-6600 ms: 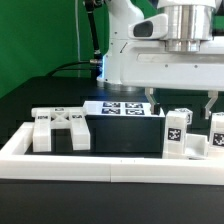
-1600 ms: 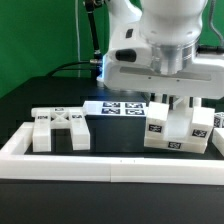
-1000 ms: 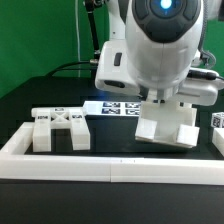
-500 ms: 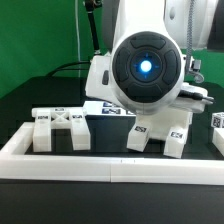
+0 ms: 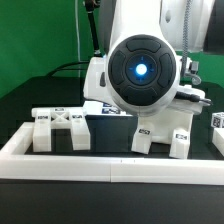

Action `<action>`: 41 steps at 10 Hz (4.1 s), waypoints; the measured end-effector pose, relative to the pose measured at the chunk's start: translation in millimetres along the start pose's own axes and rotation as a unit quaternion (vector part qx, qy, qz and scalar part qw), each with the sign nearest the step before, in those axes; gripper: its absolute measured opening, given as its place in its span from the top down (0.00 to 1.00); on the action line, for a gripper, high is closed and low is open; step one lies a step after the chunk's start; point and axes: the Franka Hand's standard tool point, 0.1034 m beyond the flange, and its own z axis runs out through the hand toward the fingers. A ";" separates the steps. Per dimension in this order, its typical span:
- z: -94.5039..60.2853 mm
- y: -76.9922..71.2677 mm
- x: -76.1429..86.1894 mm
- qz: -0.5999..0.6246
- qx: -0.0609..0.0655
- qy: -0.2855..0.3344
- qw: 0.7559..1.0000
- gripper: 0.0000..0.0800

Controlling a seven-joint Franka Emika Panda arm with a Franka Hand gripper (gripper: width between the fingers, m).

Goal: Assemble chair

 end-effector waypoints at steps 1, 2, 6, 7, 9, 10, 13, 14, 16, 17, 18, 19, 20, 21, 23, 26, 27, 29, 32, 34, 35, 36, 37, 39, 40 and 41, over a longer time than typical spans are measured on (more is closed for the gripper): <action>-1.1 4.0 3.9 -0.005 0.003 0.005 1.000 0.19; -3.1 7.4 2.9 -0.008 0.006 0.007 1.000 0.19; -12.3 15.2 6.6 -0.013 0.017 0.031 0.999 0.19; -13.7 18.0 3.5 -0.013 0.019 0.028 0.999 0.19; -36.5 15.7 14.4 -0.025 0.025 0.125 0.992 0.19; -39.8 15.9 10.4 -0.024 0.031 0.166 0.985 0.19; -52.7 11.4 14.0 -0.023 0.043 0.273 0.961 0.19; -54.9 9.7 14.0 -0.023 0.047 0.308 0.950 0.19; -61.8 9.5 18.0 -0.033 0.046 0.369 0.928 0.19; -64.9 11.5 19.3 -0.060 0.034 0.411 0.909 0.19; -65.6 16.7 18.8 -0.073 0.029 0.450 0.890 0.19; -61.1 24.3 15.2 -0.097 0.020 0.462 0.882 0.19; -61.2 36.8 13.9 -0.124 0.010 0.464 0.877 0.19; -61.3 45.1 15.0 -0.133 0.008 0.466 0.875 0.19; -59.5 44.2 15.9 -0.118 0.016 0.464 0.878 0.19; -60.4 57.2 17.5 -0.178 -0.019 0.475 0.861 0.19; -57.4 72.0 18.1 -0.209 -0.036 0.480 0.851 0.19; -46.9 92.4 20.8 -0.226 -0.046 0.487 0.842 0.19; -38.8 102.2 23.0 -0.223 -0.046 0.494 0.839 0.19; -44.2 108.0 28.9 -0.214 -0.052 0.524 0.823 0.19; -37.0 108.6 30.9 -0.214 -0.052 0.520 0.825 0.19; -31.1 108.6 32.8 -0.215 -0.053 0.519 0.825 0.19; -26.9 107.9 35.7 -0.215 -0.058 0.525 0.822 0.19; -21.0 106.8 40.2 -0.224 -0.071 0.535 0.812 0.19; -20.4 106.9 40.3 -0.224 -0.070 0.533 0.813 0.19; -24.5 110.8 41.8 -0.223 -0.077 0.548 0.803 0.19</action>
Offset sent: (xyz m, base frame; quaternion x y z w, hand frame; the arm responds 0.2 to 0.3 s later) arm 0.0188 -0.0121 0.0017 0.0038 0.0056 -0.0348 0.9994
